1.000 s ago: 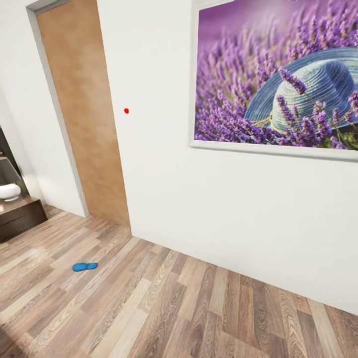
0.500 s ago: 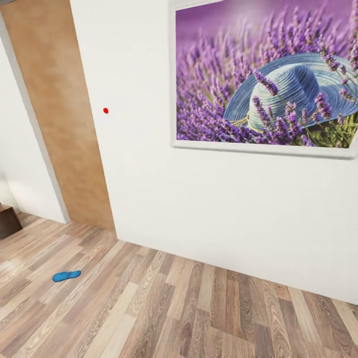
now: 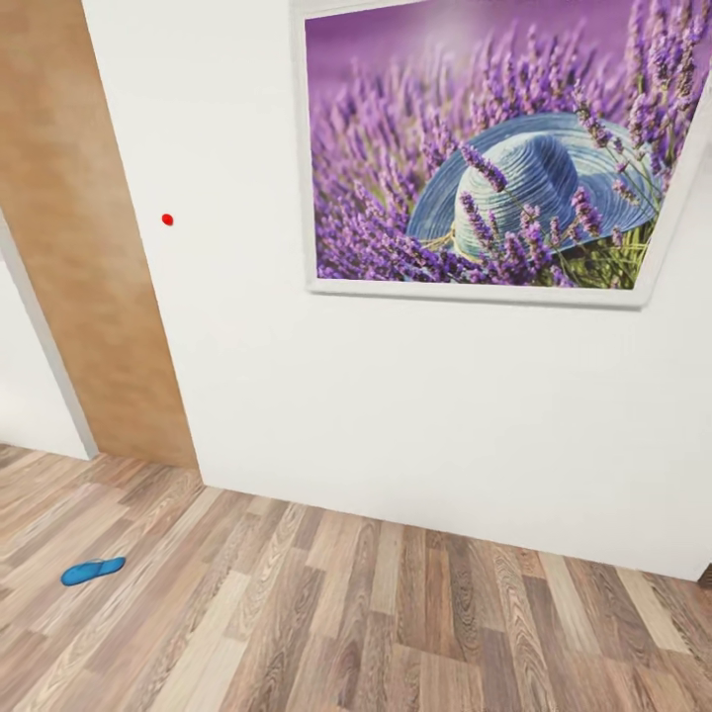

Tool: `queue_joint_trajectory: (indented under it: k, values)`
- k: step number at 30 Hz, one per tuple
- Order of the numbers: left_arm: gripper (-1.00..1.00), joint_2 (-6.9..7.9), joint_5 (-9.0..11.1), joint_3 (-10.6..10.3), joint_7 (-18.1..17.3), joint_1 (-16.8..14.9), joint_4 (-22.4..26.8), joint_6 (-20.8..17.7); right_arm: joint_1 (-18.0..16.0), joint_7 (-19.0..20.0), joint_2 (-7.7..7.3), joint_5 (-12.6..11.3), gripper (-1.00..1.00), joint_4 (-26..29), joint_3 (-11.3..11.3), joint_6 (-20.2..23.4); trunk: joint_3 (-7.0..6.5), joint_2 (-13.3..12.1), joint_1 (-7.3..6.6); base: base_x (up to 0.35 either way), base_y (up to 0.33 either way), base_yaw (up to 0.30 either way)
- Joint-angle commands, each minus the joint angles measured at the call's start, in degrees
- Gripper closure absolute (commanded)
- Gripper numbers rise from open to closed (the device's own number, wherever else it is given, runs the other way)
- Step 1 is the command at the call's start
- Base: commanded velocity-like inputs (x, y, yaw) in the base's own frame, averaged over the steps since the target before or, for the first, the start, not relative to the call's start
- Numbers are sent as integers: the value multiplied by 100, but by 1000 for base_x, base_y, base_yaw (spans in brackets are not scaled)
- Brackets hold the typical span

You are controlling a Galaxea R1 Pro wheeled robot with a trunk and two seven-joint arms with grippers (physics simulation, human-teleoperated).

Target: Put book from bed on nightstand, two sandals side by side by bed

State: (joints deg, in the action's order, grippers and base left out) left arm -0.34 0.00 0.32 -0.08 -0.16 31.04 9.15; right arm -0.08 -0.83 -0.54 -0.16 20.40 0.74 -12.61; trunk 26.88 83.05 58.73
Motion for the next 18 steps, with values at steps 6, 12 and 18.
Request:
queue_joint_trajectory:
  k: [6,12,18]
  values:
    - [-100,-1,0,3,-1,-2,-1,16,-1,-5,1,-2,-100,2,6,-12,5,3,0,0,0,-205]
    - [-100,-1,0,3,-1,-2,-1,16,-1,-5,1,-2,-100,4,6,-13,5,3,0,0,0,-203]
    - [-100,-1,0,3,-1,-2,-1,16,-1,-5,1,-2,-100,6,7,-13,5,3,0,0,0,-201]
